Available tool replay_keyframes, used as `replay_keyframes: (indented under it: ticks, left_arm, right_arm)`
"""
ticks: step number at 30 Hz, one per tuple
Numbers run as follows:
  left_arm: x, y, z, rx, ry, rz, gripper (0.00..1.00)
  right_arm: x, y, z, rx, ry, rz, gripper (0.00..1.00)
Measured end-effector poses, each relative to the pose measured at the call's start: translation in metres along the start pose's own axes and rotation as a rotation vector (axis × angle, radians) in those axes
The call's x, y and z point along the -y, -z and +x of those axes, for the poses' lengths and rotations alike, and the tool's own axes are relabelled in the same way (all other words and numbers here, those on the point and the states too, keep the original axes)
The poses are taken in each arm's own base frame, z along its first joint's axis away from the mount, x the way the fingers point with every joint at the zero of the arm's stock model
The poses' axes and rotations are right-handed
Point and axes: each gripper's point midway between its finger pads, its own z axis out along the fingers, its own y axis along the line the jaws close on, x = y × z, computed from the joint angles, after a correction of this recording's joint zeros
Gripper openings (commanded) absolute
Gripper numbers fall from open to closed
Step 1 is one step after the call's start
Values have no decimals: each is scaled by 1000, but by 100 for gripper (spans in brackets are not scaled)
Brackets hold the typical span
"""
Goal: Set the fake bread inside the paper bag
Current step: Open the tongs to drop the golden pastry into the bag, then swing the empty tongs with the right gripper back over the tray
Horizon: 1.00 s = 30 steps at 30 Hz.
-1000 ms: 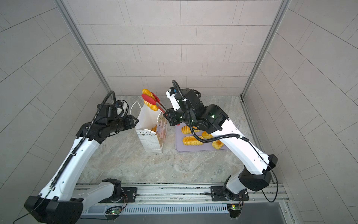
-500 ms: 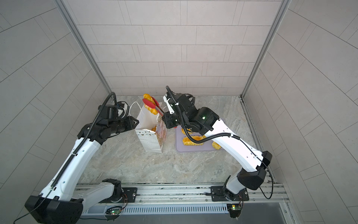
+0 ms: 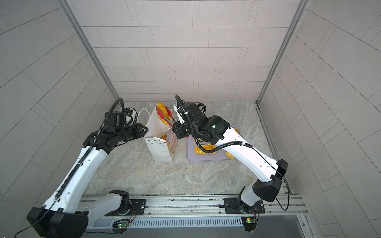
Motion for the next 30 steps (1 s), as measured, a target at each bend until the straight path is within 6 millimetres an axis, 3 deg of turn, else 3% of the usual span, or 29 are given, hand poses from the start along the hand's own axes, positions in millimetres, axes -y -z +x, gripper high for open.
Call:
replay_keyframes:
  ticks: [18,26,30]
  left_arm:
    - [0,0,0,-1,5,3,31]
    - [1,0,1,-3,5,9,31]
    - [2,0,1,-4,5,10,31]
  right_arm:
    - [-4,18,-11,55,-5,-25,42]
    - [11,45,-22,108,10,40,41]
    - [32,66,-29,146,-9,88,40]
